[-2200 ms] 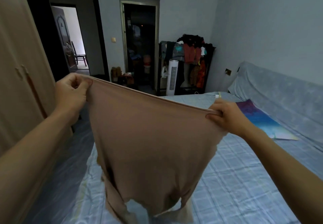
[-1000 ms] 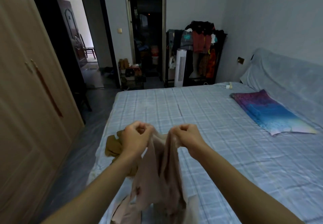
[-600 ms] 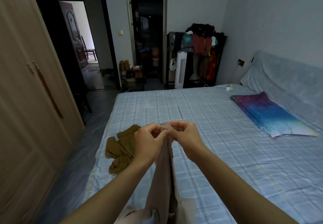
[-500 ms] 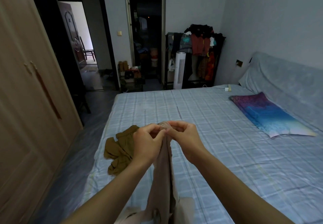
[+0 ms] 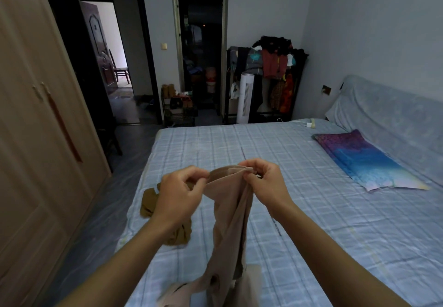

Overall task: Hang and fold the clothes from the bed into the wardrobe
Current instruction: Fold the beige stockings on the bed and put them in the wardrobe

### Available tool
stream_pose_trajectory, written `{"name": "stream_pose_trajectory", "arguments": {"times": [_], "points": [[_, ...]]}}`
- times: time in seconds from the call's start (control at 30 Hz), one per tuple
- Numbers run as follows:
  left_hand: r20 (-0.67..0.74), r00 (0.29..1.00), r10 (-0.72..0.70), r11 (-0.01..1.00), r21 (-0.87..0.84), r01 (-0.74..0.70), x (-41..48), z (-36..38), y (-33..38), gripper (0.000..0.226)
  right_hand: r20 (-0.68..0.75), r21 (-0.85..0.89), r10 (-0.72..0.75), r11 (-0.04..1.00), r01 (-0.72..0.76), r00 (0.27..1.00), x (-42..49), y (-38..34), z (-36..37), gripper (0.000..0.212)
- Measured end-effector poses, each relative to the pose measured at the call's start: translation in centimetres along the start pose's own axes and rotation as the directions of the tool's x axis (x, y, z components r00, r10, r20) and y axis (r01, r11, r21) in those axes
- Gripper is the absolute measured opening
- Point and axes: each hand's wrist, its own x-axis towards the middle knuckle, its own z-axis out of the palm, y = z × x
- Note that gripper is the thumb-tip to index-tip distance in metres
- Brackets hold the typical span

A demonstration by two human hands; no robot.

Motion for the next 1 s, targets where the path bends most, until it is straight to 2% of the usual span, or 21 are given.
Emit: {"name": "stream_pose_trajectory", "arguments": {"times": [0.1, 0.17, 0.27, 0.33, 0.4, 0.57, 0.67, 0.73, 0.83, 1.0], "points": [[0.025, 0.999, 0.040, 0.996, 0.074, -0.042, 0.3, -1.4, -1.2, 0.012, -0.004, -0.012, -0.022, 1.000, 0.022, 1.000, 0.2, -0.5, -0.9, 0.026], [0.085, 0.992, 0.098, 0.975, 0.194, -0.113, 0.3, -1.7, -2.1, 0.012, 0.003, -0.011, -0.035, 0.999, 0.035, 0.999, 0.1, -0.7, -1.3, 0.026], [0.186, 0.971, 0.151, 0.914, 0.347, -0.209, 0.2, -1.3, -3.5, 0.035, 0.029, -0.006, -0.054, 0.999, 0.054, 0.998, -0.3, -0.8, -1.7, 0.029], [0.256, 0.958, 0.128, 0.893, 0.390, -0.223, 0.2, -0.8, -4.3, 0.054, 0.055, 0.004, -0.071, 0.997, 0.071, 0.996, -0.6, -0.8, -1.9, 0.030], [0.335, 0.936, 0.106, 0.872, 0.420, -0.250, 0.3, -0.1, -4.9, 0.061, 0.072, 0.009, -0.090, 0.996, 0.089, 0.993, -0.8, -0.7, -2.0, 0.031], [0.470, 0.880, 0.069, 0.814, 0.484, -0.323, 0.6, 1.8, -6.5, 0.056, 0.097, 0.027, -0.119, 0.993, 0.117, 0.988, -1.3, -0.7, -2.6, 0.032], [0.526, 0.848, 0.067, 0.760, 0.524, -0.385, 1.4, 2.1, -7.5, 0.034, 0.102, 0.024, -0.132, 0.991, 0.130, 0.986, -1.5, -0.8, -3.4, 0.033], [0.556, 0.825, 0.096, 0.767, 0.487, -0.418, 2.1, 2.1, -7.8, 0.018, 0.094, 0.012, -0.134, 0.991, 0.134, 0.986, -1.5, -0.9, -4.1, 0.033], [0.547, 0.810, 0.209, 0.859, 0.293, -0.419, 3.1, 1.5, -7.1, 0.007, 0.047, -0.004, -0.127, 0.992, 0.127, 0.991, -1.4, -0.8, -5.2, 0.031], [0.341, 0.914, 0.221, 0.964, 0.067, -0.258, 5.2, -1.1, -3.1, 0.017, -0.123, -0.043, -0.134, 0.991, 0.129, 0.983, 0.1, -1.5, -7.0, 0.027]]}}
